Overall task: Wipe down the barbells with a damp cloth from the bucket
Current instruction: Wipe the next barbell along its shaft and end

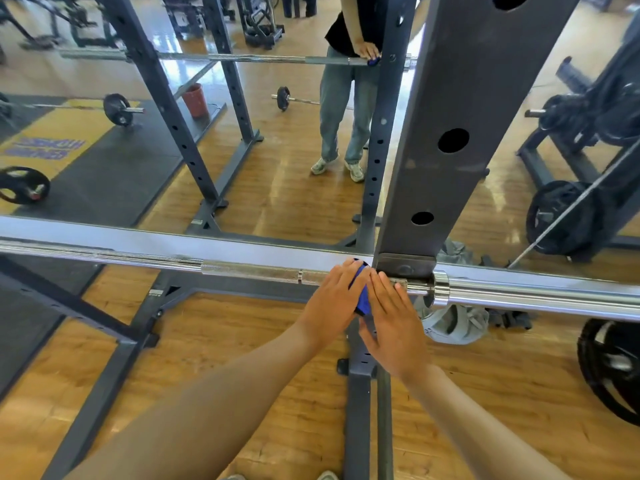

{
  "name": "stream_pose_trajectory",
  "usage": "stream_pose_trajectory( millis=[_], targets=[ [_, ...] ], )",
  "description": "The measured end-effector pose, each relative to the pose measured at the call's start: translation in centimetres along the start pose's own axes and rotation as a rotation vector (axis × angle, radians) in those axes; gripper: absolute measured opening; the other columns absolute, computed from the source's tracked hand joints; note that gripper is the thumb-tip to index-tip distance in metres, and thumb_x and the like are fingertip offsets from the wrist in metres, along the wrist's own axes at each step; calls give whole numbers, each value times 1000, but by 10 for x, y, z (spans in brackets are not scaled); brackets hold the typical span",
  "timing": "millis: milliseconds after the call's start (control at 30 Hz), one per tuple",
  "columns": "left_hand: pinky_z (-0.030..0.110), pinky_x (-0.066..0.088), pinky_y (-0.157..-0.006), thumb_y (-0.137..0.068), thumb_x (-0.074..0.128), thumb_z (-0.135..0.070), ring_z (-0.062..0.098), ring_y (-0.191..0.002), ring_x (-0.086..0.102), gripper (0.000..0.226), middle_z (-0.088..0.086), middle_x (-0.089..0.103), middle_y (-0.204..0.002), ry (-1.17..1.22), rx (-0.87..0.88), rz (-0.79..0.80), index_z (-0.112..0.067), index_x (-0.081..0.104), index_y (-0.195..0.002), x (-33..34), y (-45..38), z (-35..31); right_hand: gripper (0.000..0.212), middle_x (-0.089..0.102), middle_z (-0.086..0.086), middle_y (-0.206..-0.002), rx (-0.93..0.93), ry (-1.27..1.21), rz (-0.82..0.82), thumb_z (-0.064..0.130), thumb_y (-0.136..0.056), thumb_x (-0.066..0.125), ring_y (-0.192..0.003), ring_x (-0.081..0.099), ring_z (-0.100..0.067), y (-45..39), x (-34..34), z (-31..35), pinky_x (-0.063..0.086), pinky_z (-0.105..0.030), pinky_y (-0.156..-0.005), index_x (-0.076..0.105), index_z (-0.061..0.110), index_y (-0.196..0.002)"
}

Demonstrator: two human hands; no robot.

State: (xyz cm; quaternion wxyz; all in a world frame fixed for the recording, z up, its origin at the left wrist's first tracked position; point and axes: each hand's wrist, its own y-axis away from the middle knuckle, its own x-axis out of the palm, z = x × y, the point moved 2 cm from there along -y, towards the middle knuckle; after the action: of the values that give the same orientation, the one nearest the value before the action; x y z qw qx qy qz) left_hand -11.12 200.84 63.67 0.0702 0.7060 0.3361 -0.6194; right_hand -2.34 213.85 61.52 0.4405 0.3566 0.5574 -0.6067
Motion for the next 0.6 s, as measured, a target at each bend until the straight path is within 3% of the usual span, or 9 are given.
stream_pose_trajectory(
  millis=[167,300,467,600],
  targets=[
    [39,20,-123,-88,64,0,31,-151,31,74,13,33,-162,-90,81,19,-8,35,-156,-14,20,31,65,26,-10,-165,-78,-9,27,36,-101,42,-154,22,-21,-6,-4,-12,17,-37,-126,32,5,-156],
    [44,22,-124,-81,76,3,31,-154,22,95,13,26,-166,-174,-77,-10,-9,24,-159,-13,42,37,63,25,-5,-166,-145,-3,31,32,-101,48,-155,17,-17,-15,-3,-15,15,-37,-127,34,7,-156],
    [40,33,-118,-74,88,-10,31,-143,45,81,14,51,-151,-117,-68,-58,-3,52,-146,6,7,-8,63,33,-6,-162,-94,-55,-30,28,-97,53,-152,28,-17,-13,4,-16,24,-43,-125,38,7,-155],
    [41,12,-125,-81,71,6,27,-154,24,90,10,30,-165,-172,-89,-57,-9,29,-159,-21,44,34,59,37,-6,-161,-149,0,-51,18,-97,52,-151,30,-19,-12,0,-15,27,-45,-123,40,8,-154]
  ],
)
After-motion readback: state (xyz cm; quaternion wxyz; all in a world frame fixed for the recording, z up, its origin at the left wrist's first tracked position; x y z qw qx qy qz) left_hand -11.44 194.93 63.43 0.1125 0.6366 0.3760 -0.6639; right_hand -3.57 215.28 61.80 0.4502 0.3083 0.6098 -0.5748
